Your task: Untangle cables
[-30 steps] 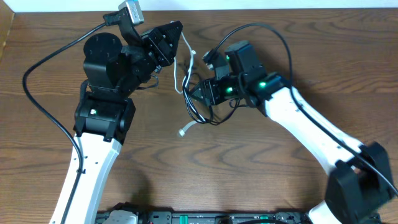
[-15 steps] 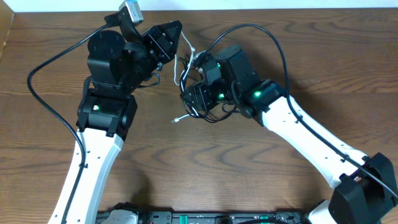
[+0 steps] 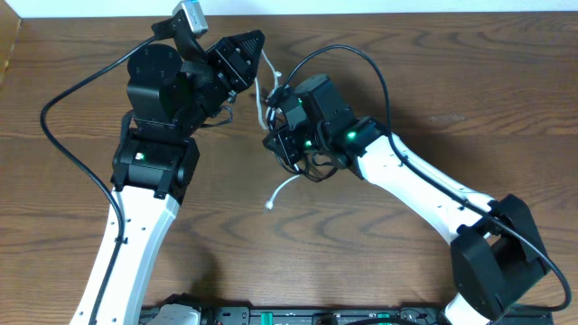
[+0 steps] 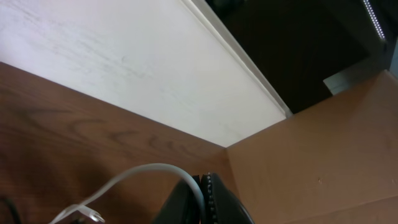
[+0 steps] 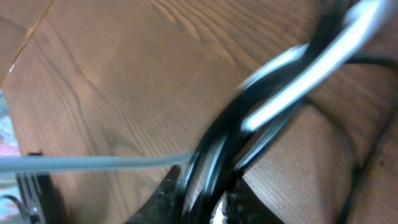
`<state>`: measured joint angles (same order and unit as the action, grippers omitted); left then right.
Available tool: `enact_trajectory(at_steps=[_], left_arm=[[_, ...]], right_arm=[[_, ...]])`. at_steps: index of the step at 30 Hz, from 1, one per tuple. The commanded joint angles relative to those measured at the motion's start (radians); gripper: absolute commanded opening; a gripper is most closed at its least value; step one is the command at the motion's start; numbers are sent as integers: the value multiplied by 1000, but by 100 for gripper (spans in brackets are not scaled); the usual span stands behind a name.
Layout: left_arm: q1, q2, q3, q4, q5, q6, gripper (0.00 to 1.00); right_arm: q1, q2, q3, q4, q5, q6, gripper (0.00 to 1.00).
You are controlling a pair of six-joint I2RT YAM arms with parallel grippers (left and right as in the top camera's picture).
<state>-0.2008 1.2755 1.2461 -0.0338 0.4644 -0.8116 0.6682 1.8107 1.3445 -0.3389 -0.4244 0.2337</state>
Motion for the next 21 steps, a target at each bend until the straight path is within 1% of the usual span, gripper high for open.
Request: enact_trajectory(at_steps=[1, 3, 4, 8, 10, 12, 18, 21], left_arm=[[6, 0, 11, 8, -33, 6, 7], [25, -2, 11, 8, -87, 52, 7], [44, -5, 11, 8, -96, 79, 7], [150, -19, 11, 2, -80, 101, 7], [218, -32, 11, -29, -76, 101, 7], [306, -47, 11, -75, -41, 130, 7], [459, -53, 11, -179, 50, 202, 7], [495, -53, 11, -220, 51, 252, 7]], right_arm=[[0, 5, 1, -33, 138, 27, 1], [-17, 5, 1, -85, 245, 115, 1], [-29, 5, 1, -109, 272, 132, 1], [-89, 6, 1, -153, 284, 139, 1], [-137, 6, 0, -168, 284, 148, 1], [-194, 6, 0, -181, 283, 148, 1], [-342, 8, 0, -225, 284, 147, 1], [-406, 8, 0, -226, 283, 147, 1]])
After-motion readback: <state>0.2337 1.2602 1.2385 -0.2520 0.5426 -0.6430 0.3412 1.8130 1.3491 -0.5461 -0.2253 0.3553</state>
